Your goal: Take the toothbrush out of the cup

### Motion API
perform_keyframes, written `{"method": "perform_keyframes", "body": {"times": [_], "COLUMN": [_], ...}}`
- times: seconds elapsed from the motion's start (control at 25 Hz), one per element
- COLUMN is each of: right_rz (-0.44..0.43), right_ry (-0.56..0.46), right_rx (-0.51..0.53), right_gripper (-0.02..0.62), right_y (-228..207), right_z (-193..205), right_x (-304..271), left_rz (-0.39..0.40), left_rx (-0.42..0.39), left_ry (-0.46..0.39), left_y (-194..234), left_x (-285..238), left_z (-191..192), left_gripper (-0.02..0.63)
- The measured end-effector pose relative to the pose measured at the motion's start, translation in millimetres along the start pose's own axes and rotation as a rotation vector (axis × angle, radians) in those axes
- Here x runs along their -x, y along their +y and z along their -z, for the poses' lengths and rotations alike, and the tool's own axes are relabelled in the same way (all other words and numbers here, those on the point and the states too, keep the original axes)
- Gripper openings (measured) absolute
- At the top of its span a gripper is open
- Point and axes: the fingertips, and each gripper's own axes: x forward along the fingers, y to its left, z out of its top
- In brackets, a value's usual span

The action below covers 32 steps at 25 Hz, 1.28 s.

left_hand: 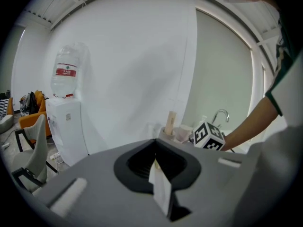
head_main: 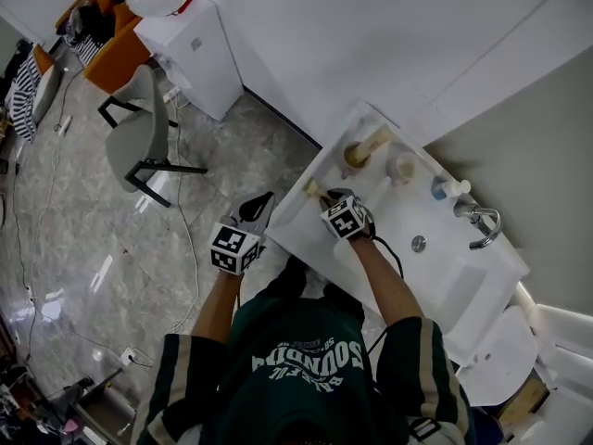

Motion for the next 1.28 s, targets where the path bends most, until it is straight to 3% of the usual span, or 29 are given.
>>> {"method": "perform_keyframes", "body": {"times": [0.28,0.48,0.68,1.04,1.28], "right_rz": [0.039,0.111,0.19,0.281,0.283], "right_ry": [-0.125,-0.188,-0.28,-0.447,-0.519], "right_rx": [-0.03,-0.064,-0.109,-0.273,-0.334], "right_gripper": [0.094,0.091,0.003,0.003,0.003], "right_y": [-4.6,-14.3,-32.4,-64.3,-74.6], "right_z": [-25.1,-32.5,-34.6,-21.8,-16.8], "right_x": [35.3,68.3,114.6,178.2,198.0], "left_rz": [0.042,0.083,0.135,0.229,0.261], "left_rx": [-0.027,-0.049,-0.077,-0.122,-0.134], "left_ry": [-0.013,-0.027,-0.041,-0.051,-0.051], "left_y": [-11.3,-21.7,-38.4,-73.2,-88.6], "left_x": [-9.2,-18.8,-31.8,-59.8,-73.1], "left_z": [-11.8,-23.5,-38.1,-59.3,-63.2], "left_gripper": [0.051,0.051,0.051,0.051,0.051]}}
